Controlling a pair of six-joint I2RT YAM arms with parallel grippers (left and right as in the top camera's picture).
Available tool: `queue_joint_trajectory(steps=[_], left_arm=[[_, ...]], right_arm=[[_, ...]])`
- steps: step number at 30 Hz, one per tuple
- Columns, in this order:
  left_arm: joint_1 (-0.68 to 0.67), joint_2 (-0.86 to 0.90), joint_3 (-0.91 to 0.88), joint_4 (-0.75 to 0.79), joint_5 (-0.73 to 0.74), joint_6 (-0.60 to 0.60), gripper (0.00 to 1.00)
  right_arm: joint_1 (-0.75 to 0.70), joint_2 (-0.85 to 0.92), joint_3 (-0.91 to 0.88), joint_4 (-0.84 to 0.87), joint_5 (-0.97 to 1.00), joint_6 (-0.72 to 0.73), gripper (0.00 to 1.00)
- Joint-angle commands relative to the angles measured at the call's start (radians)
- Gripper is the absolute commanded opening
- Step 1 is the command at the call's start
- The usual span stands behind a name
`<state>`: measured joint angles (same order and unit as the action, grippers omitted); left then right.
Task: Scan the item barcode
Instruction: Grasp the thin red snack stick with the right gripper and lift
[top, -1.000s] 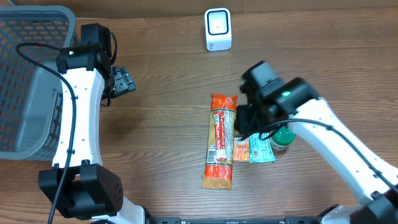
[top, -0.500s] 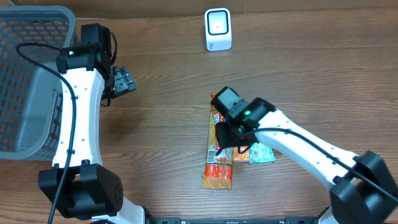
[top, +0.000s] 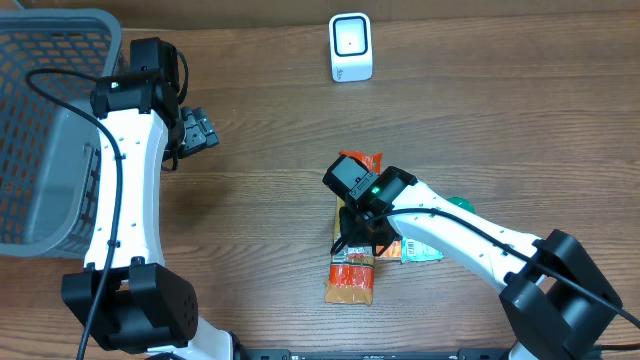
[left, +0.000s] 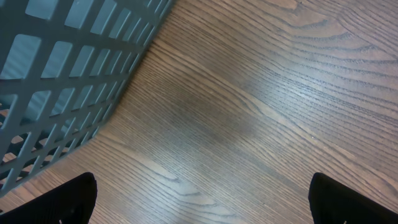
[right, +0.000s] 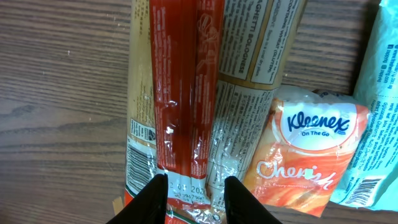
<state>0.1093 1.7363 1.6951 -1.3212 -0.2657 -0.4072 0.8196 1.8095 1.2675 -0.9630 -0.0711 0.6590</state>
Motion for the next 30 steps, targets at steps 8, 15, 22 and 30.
queue_joint_trajectory(steps=[8,15,22,30], left_arm=[[0.002,0.003,0.023,-0.002,0.001,0.022,1.00],[0.002,0.003,0.023,-0.002,0.001,0.022,1.00],[0.002,0.003,0.023,-0.002,0.001,0.022,1.00],[0.002,0.003,0.023,-0.002,0.001,0.022,1.00]], right_arm=[[0.013,0.001,-0.005,0.009,0.018,0.030,0.32],[0.021,0.001,-0.005,0.009,0.019,0.031,0.32],[0.026,0.001,-0.032,0.039,0.036,0.052,0.32],[0.026,0.001,-0.071,0.076,0.028,0.060,0.32]])
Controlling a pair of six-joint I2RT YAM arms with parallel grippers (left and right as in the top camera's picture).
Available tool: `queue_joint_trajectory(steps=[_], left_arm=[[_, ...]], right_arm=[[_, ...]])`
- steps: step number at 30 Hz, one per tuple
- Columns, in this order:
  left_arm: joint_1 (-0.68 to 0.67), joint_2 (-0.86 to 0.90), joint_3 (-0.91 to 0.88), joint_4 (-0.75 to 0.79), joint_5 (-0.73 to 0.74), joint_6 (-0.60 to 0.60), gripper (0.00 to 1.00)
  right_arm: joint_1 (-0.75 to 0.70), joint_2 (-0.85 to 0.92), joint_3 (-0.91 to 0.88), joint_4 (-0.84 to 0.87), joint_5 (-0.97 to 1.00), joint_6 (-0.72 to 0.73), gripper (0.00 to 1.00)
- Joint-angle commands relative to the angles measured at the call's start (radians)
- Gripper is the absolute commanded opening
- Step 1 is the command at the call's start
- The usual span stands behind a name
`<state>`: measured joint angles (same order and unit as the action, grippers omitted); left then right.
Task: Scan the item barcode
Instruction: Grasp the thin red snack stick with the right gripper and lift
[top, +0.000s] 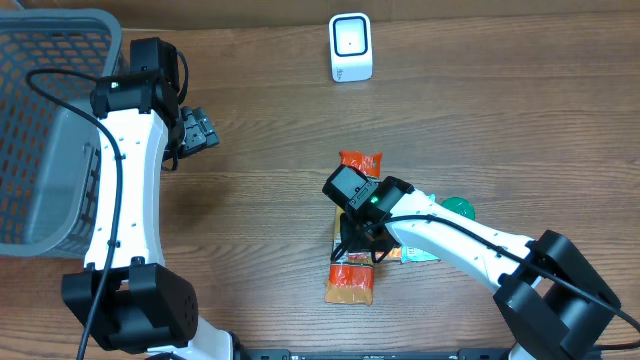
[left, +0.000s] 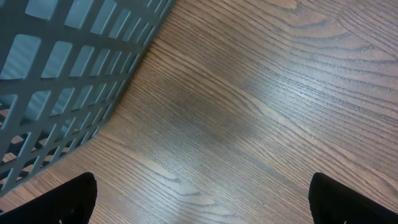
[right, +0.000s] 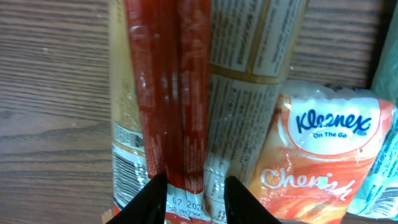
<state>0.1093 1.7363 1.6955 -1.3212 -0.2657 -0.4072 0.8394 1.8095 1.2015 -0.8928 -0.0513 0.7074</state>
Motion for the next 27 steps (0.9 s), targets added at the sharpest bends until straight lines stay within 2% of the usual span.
queue_joint_trajectory(steps=[1,25,27], left_arm=[[0.002,0.003,0.022,-0.002,0.001,0.022,1.00],[0.002,0.003,0.022,-0.002,0.001,0.022,1.00],[0.002,0.003,0.022,-0.002,0.001,0.022,1.00]], right_arm=[[0.006,0.001,-0.005,0.006,0.009,0.017,0.32],[0.006,0.001,-0.056,0.062,0.050,0.056,0.30],[0.006,0.001,-0.056,0.061,0.050,0.055,0.25]])
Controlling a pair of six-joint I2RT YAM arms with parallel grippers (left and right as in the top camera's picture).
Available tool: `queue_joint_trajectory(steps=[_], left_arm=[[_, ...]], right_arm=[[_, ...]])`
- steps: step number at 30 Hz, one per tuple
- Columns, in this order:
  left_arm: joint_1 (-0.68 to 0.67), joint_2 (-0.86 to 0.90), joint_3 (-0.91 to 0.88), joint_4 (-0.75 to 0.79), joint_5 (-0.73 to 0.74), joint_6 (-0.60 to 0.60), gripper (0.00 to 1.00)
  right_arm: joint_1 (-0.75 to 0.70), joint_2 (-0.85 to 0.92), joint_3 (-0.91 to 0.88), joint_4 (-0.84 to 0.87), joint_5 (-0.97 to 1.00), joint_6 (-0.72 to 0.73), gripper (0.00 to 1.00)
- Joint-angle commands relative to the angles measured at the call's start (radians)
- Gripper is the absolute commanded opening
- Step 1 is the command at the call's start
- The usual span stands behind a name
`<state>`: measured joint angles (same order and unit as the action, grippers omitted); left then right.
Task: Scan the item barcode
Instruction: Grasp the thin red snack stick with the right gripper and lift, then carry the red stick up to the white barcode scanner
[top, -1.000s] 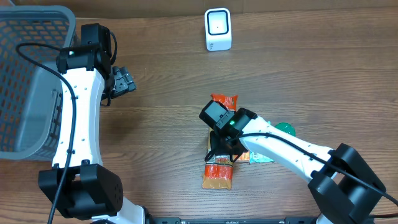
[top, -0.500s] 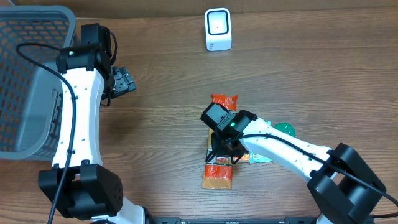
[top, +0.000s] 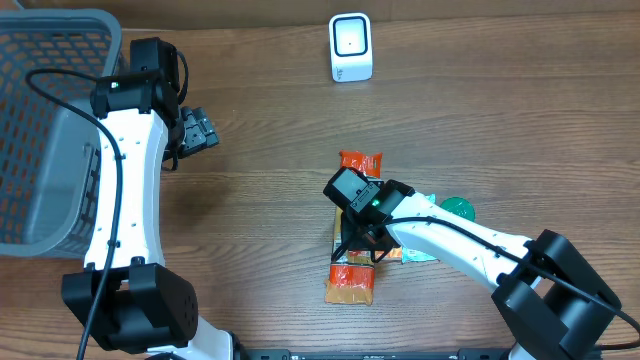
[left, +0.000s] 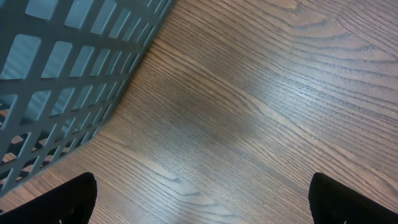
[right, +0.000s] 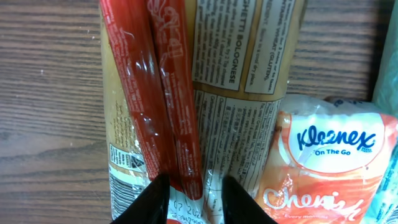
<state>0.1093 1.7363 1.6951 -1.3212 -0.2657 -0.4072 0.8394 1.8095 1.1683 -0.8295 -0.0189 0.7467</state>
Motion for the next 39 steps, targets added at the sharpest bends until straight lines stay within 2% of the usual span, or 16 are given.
queue_joint_trajectory(steps=[1,2,3,7,13,22,25,31,39], left_arm=[[0.002,0.003,0.023,-0.002,0.001,0.022,1.00],[0.002,0.003,0.023,-0.002,0.001,0.022,1.00],[0.002,0.003,0.023,-0.002,0.001,0.022,1.00],[0.002,0.003,0.023,-0.002,0.001,0.022,1.00],[0.002,0.003,0.023,-0.002,0.001,0.022,1.00],[0.002,0.003,0.023,-0.002,0.001,0.022,1.00],[0.002,0.003,0.023,-0.002,0.001,0.022,1.00],[0.002,0.003,0.023,-0.002,0.001,0.022,1.00],[0.002,0.003,0.023,-0.002,0.001,0.022,1.00]], right_arm=[[0.006,0.001,-0.023,-0.002,0.018,0.016,0.20],[0.006,0.001,-0.023,-0.002,0.018,0.016,0.14],[0.006,0.001,-0.023,-0.002,0.018,0.016,0.04],[-0.006,-0.003,0.001,-0.021,0.004,0.002,0.04],[-0.053,-0.081,0.083,-0.109,0.000,-0.180,0.04],[-0.055,-0.244,0.091,-0.021,-0.001,-0.443,0.04],[-0.060,-0.260,0.091,-0.024,-0.013,-0.472,0.04],[-0.051,-0.261,0.091,-0.023,-0.274,-0.772,0.04],[-0.050,-0.261,0.091,-0.060,-0.210,-0.842,0.04]])
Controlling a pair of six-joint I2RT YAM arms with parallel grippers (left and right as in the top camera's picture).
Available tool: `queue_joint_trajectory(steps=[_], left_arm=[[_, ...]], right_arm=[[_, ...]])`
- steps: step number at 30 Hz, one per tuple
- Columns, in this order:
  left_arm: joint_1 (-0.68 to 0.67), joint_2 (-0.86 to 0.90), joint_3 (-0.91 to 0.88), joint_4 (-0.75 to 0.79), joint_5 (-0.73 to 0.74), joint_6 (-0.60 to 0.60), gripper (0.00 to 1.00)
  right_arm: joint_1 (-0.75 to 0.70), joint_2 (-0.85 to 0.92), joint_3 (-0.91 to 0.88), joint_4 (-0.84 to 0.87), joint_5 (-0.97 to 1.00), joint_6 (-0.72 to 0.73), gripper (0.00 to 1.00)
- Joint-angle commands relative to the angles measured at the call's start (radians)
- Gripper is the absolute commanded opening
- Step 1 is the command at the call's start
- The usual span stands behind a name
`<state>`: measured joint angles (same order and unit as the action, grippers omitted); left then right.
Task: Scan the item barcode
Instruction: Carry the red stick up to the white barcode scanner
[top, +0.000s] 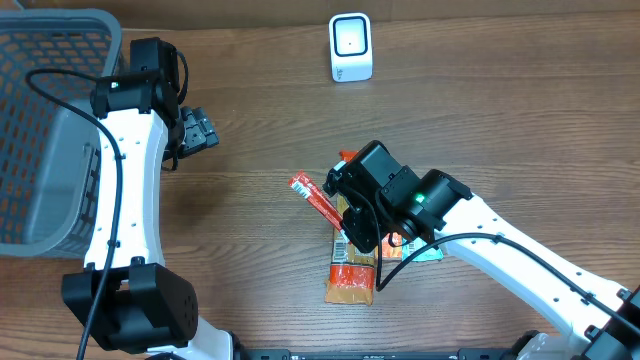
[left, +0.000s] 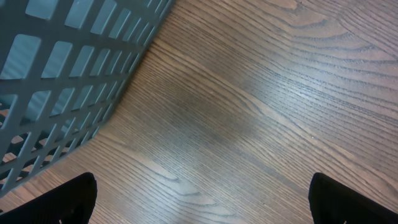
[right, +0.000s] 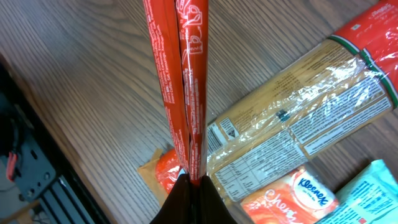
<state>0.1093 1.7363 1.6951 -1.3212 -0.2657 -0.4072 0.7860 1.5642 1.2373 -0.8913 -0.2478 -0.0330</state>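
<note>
A long thin red stick packet (right: 181, 81) hangs above the table, and my right gripper (right: 191, 182) is shut on its lower end. From overhead the red packet (top: 314, 201) sticks out up-left from the right gripper (top: 345, 228), above the pile of items. The white barcode scanner (top: 351, 47) stands at the far middle of the table, well away from the packet. By the basket my left gripper (top: 203, 132) stands open, with only bare wood between its fingertips (left: 74, 198).
A spaghetti pack (right: 298, 106) lies under the held packet, with an orange Kleenex pack (right: 289, 202) and a teal pack (right: 373, 193) beside it. A grey mesh basket (top: 50, 130) fills the far left. The table's near edge shows in the right wrist view.
My right gripper was down on the pile with its fingers around the red packet. It is now shut on that packet, raised off the pile and turned. The left arm has not moved.
My right gripper hovered open low over the red packet lying on the spaghetti pack, its fingers straddling the packet's end through all three earlier moments. Now it holds the packet up clear of the pile. The left gripper stayed open by the basket.
</note>
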Motion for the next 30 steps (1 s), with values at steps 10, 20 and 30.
queue_joint_trajectory(steps=[10,20,30], left_arm=[[0.002,0.003,0.023,-0.002,0.001,0.022,1.00],[0.002,0.003,0.023,-0.002,0.001,0.022,1.00],[0.002,0.003,0.023,-0.002,0.001,0.022,1.00]], right_arm=[[-0.025,-0.017,0.137,-0.085,0.179,-0.044,0.03],[-0.145,-0.008,0.563,-0.278,0.188,-0.094,0.03],[-0.155,0.106,0.595,-0.146,0.393,-0.387,0.03]])
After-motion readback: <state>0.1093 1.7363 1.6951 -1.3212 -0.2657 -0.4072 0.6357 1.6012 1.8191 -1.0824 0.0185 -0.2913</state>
